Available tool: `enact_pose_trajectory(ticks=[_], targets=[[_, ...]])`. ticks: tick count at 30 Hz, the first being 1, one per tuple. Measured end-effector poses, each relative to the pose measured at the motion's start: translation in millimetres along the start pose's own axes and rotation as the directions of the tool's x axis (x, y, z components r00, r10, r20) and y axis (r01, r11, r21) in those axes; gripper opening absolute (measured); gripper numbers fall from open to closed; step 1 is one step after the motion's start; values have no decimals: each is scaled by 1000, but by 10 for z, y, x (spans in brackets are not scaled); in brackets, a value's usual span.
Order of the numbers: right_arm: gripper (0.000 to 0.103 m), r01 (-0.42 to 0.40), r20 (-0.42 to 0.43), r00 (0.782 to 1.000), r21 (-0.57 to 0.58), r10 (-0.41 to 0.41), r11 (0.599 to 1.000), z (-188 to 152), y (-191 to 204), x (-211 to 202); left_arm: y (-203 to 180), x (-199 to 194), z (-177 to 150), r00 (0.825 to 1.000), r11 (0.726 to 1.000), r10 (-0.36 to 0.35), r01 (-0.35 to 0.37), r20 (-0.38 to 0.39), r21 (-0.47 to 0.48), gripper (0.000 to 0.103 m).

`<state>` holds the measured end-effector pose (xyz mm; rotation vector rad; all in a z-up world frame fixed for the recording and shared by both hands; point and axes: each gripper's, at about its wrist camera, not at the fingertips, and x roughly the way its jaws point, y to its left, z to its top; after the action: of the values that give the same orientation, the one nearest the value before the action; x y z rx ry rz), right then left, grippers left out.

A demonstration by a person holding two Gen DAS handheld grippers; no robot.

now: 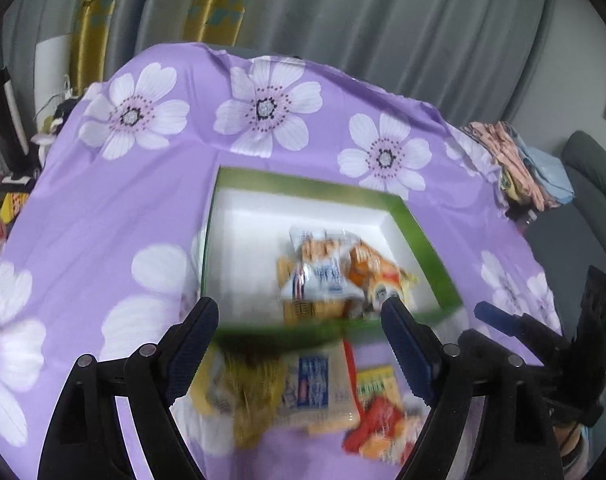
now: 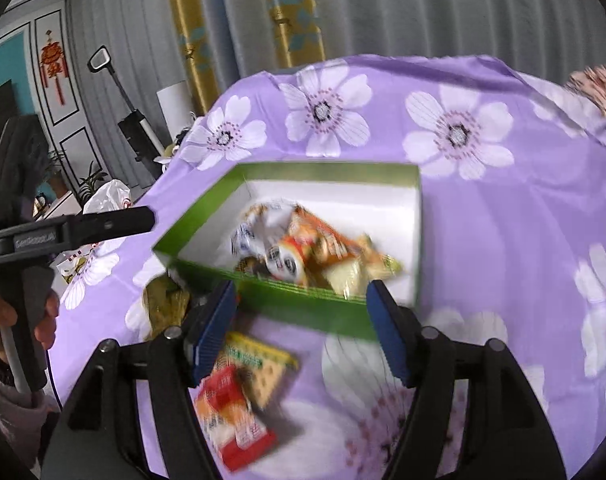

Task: Organize snacks
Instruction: 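Carry the peanut bag into the green box and release it, then move the left gripper to the red snack bag with cartoon eyes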

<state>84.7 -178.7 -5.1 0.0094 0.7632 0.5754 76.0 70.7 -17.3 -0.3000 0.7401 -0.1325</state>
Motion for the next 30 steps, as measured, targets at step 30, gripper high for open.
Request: enact_pose_trajectory(ticks=[30], targets=[[34, -23, -201, 979, 30, 29, 999, -880, 442, 208, -341, 617, -934, 902, 953, -300, 299, -311, -52, 84]])
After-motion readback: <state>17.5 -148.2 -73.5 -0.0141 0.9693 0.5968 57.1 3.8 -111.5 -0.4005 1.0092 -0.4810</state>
